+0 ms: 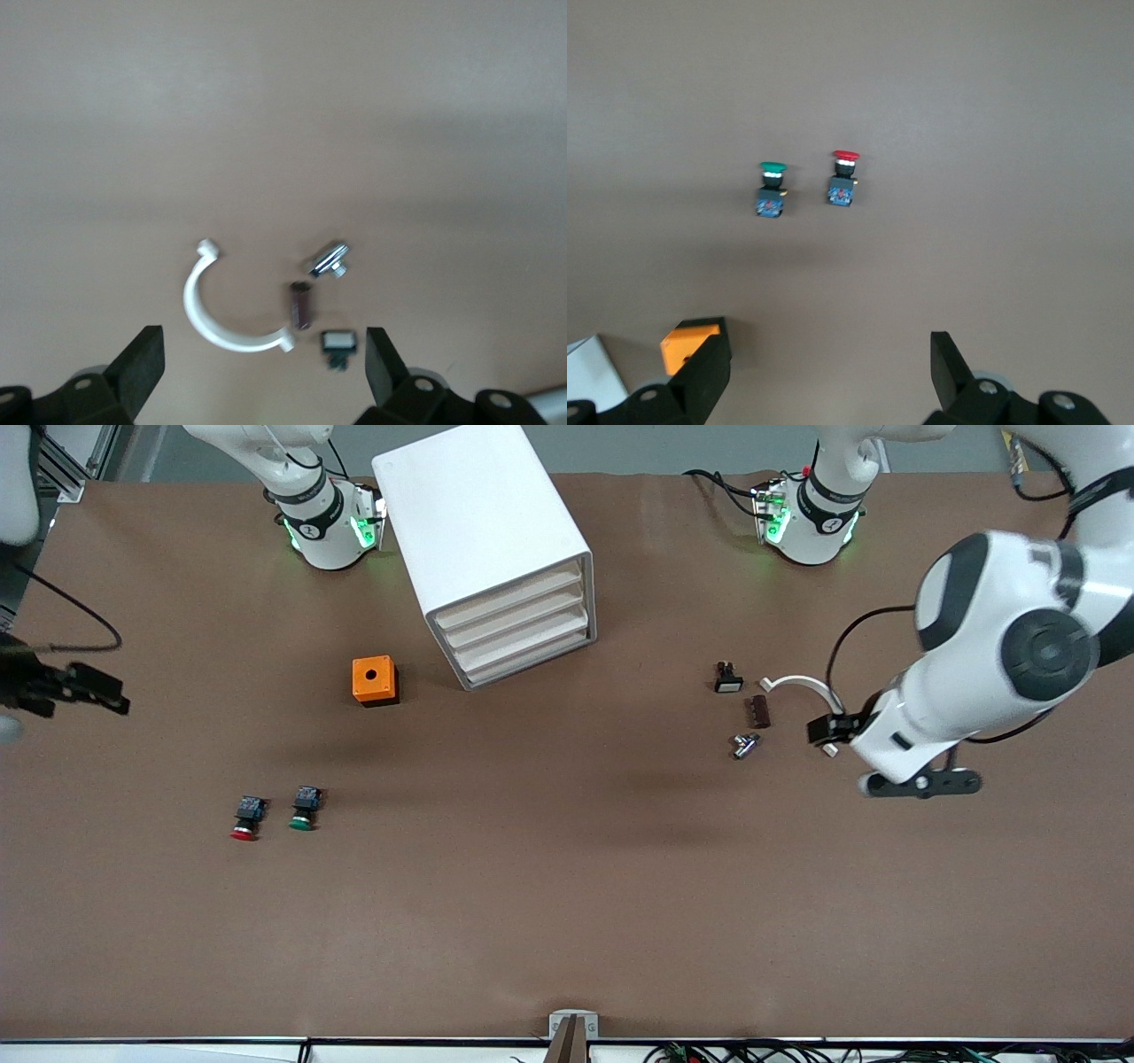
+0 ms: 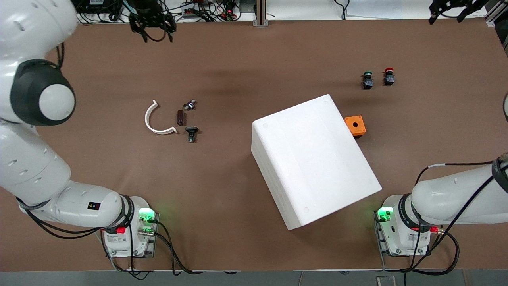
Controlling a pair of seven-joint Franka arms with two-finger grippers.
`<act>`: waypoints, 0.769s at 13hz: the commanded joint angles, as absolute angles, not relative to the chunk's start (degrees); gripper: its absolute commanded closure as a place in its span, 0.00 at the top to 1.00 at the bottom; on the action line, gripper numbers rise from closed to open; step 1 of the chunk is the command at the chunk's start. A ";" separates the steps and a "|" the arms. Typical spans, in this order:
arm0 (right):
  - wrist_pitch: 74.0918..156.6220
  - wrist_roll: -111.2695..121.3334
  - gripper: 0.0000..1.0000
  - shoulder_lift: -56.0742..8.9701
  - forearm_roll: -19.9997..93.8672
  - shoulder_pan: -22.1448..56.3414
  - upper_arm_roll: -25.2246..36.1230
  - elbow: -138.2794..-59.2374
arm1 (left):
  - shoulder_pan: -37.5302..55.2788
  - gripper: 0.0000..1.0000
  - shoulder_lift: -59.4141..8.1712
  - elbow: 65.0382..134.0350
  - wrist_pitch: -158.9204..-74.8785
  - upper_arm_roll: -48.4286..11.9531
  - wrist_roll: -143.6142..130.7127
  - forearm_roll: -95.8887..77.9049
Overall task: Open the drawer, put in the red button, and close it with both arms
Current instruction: 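Reach the right gripper to the red button while the left gripper reaches the cabinet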
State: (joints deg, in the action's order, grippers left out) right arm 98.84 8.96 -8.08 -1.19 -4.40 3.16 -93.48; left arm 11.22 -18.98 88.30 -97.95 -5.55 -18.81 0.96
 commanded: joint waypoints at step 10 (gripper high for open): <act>131.81 -0.07 1.00 -18.53 1.67 -5.71 2.99 -111.43 | 26.00 1.00 -37.34 82.71 -105.73 -5.45 -58.05 -3.77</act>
